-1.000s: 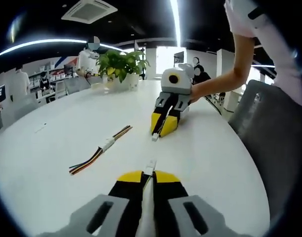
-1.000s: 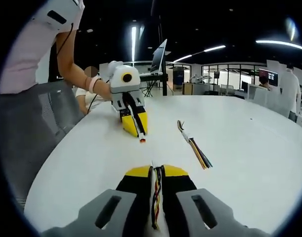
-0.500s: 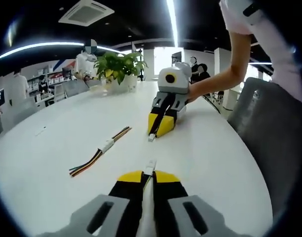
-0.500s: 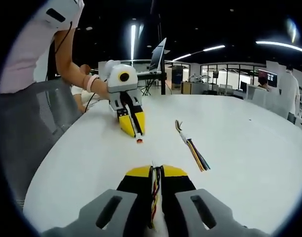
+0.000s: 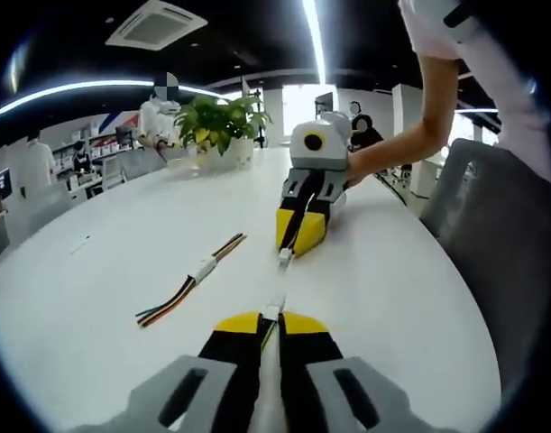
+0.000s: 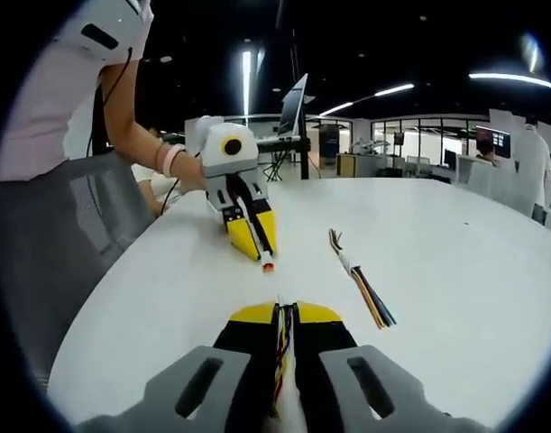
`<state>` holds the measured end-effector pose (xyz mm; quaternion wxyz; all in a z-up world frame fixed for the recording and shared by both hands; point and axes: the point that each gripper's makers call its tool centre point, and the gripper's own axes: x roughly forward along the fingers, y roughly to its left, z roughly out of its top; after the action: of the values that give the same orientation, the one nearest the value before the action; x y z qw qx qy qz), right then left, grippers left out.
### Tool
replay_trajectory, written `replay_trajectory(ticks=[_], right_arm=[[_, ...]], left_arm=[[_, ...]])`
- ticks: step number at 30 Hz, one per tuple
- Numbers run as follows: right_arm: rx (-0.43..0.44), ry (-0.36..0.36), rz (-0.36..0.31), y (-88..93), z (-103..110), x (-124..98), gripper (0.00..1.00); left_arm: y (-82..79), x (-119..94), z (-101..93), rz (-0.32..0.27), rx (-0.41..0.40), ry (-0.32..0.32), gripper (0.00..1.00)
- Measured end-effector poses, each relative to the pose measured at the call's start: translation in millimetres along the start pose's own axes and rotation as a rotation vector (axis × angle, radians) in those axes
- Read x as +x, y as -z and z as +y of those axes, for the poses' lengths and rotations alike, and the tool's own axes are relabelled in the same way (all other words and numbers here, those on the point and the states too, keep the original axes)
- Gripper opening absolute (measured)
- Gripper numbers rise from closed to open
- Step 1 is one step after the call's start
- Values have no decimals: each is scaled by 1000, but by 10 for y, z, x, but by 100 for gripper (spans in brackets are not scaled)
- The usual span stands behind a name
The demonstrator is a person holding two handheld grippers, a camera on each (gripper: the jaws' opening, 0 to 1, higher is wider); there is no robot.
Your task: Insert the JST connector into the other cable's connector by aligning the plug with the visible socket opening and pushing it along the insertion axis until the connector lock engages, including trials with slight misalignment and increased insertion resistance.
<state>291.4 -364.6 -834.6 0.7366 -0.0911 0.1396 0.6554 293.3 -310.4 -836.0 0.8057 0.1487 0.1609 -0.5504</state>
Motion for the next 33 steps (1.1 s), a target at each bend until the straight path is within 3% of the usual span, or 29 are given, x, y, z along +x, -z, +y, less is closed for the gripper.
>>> replay_trajectory(ticks=[10,15,33], right_arm=[[-21,-30,-29,-123,66,107,3],[-29,-32,-32,-132,39,123,3],[-78,-38,-12,-133,13,166,3]], left_arm=[[-154,50,13,-17,29,6,0],[-155,89,3,12,75,9,0],[-217,137,-22,4,62,19,0]])
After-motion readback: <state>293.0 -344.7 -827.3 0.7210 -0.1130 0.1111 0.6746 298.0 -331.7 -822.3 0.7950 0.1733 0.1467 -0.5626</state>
